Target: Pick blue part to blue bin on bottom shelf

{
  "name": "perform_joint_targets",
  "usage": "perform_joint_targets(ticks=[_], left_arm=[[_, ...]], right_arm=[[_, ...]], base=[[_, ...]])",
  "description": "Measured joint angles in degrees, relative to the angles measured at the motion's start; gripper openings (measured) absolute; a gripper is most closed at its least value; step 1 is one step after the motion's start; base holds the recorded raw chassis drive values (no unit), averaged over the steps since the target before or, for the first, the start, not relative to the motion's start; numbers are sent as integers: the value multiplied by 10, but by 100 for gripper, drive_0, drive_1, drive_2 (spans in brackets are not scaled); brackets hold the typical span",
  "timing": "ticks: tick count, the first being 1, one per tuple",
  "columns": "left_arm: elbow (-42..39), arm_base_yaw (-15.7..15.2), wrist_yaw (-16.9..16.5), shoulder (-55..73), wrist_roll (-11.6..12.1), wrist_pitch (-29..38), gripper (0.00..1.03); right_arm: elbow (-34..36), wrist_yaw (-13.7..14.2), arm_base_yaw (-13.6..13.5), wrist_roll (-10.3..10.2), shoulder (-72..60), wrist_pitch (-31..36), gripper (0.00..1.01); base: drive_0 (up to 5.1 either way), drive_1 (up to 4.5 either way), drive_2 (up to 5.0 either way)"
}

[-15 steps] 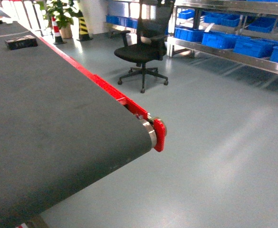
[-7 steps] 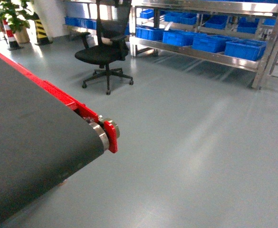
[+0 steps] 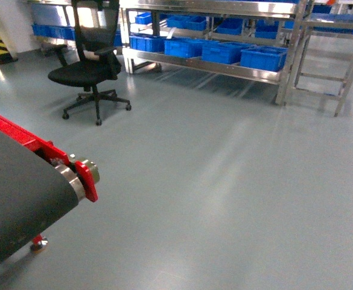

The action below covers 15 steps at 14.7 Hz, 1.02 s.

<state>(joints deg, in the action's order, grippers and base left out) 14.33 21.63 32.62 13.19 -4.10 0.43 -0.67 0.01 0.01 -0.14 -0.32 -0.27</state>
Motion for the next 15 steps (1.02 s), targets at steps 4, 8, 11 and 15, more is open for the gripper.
perform_joint_targets(ticks=[4,8,11,15], left_arm=[[0,0,0,0,0,0,43],[0,0,0,0,0,0,43],[0,0,0,0,0,0,43],[0,0,0,0,0,0,43]], right_arm=[[0,0,0,0,0,0,98],[0,0,0,0,0,0,98],[0,0,0,0,0,0,98],[0,0,0,0,0,0,98]], base=[[-158,-158,-158],[-154,-154,-154],[-154,-154,-154],[-162,-162,-162]])
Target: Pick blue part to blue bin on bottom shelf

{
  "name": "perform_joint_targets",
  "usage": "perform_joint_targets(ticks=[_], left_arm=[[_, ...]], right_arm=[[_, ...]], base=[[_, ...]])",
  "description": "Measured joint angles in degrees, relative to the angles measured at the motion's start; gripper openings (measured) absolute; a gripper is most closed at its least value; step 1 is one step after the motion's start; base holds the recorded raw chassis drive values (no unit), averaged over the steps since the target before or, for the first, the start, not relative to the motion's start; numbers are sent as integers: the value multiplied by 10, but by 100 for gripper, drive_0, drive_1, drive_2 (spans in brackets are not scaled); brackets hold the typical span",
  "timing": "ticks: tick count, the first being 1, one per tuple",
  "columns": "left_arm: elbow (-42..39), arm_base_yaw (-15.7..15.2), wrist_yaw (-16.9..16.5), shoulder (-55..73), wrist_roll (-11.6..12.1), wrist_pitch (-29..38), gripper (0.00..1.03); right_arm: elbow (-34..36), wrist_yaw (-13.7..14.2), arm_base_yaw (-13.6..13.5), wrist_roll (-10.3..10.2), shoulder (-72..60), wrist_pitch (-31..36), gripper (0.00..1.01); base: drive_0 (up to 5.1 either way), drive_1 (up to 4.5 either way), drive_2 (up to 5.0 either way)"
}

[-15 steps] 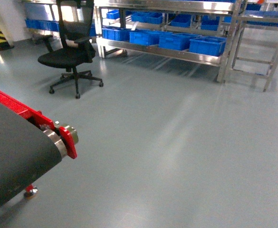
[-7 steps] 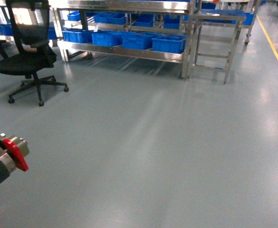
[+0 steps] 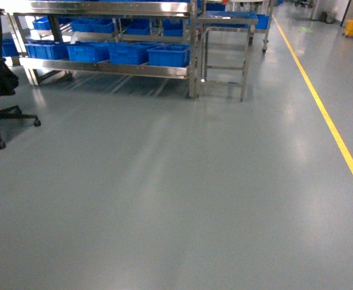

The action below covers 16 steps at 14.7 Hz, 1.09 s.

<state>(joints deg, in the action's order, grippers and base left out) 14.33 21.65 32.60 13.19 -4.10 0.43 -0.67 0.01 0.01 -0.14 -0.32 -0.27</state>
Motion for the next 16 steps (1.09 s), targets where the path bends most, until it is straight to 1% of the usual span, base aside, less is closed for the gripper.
perform_joint_targets(ticks=[9,13,16], left_arm=[[0,0,-1,1,0,0,43],[0,0,0,-2,0,3,43],[0,0,-2,0,0,0,43]], right_arm=[[0,1,0,0,0,0,98],[0,0,0,0,0,-1,98],[0,0,0,0,0,1,98]], base=[[-155,-155,-155],[0,0,0],[-5,398,-408]])
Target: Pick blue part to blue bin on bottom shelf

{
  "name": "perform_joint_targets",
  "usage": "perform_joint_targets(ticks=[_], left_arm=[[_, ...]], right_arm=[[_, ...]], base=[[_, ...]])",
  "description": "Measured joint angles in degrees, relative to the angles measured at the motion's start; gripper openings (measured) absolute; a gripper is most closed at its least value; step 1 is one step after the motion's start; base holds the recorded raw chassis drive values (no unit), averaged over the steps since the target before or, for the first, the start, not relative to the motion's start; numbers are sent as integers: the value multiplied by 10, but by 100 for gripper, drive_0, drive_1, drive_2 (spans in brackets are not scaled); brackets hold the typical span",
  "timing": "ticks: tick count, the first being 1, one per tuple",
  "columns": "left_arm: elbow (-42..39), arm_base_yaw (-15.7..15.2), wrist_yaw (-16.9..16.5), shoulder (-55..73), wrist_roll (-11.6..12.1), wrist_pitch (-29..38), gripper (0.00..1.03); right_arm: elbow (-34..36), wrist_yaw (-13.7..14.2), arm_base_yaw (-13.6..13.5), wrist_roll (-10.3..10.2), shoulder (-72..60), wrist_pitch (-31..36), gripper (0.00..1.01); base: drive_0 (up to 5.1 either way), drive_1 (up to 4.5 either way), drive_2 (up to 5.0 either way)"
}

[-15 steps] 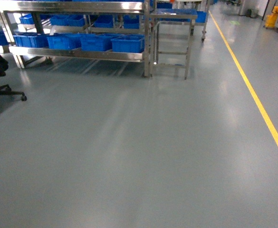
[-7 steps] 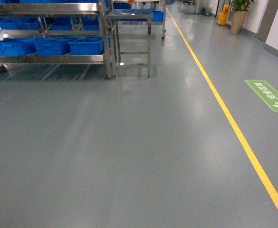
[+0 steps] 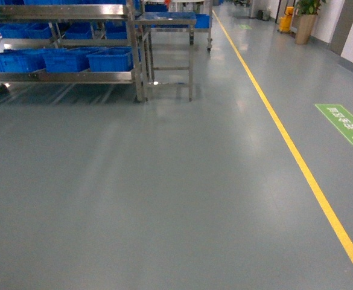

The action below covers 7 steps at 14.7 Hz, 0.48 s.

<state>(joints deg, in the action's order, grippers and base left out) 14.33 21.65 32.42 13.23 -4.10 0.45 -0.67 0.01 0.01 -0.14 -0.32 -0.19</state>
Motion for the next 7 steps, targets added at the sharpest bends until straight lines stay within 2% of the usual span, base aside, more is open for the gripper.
perform_joint_targets(ticks=[7], left_arm=[[0,0,2,0,0,0,43]], right_arm=[[0,0,0,0,0,-1,98]], base=[[3,406,-400]])
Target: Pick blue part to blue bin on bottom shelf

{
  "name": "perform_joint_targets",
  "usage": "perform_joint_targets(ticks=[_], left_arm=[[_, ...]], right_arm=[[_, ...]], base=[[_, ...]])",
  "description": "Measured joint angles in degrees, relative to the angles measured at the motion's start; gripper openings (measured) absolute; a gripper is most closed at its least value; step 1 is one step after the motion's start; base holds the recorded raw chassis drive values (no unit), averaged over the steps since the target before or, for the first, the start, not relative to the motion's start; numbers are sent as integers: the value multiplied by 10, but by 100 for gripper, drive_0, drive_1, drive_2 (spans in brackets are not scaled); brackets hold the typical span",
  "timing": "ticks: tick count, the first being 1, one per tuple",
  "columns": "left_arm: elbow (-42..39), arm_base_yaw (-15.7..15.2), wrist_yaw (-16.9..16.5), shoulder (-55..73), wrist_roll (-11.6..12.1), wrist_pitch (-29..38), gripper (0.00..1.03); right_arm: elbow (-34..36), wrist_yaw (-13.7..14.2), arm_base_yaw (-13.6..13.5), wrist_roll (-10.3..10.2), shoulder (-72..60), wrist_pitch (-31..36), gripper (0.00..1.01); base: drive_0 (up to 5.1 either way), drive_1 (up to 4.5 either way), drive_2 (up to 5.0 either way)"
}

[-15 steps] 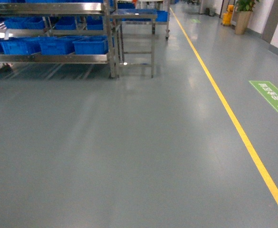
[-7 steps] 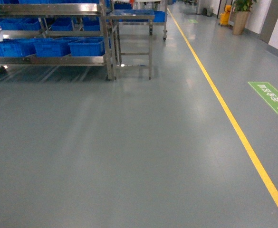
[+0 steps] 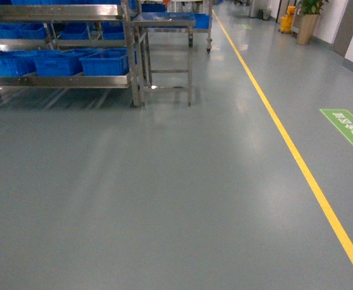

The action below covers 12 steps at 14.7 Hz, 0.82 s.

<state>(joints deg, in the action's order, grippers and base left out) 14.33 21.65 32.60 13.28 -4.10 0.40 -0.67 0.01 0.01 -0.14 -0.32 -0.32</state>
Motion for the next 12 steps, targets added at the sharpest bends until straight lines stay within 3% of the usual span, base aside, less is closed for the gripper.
perform_joint_targets(ticks=[12], left_arm=[[0,0,0,0,0,0,43]], right_arm=[[0,0,0,0,0,2,98]], base=[[5,409,-399]])
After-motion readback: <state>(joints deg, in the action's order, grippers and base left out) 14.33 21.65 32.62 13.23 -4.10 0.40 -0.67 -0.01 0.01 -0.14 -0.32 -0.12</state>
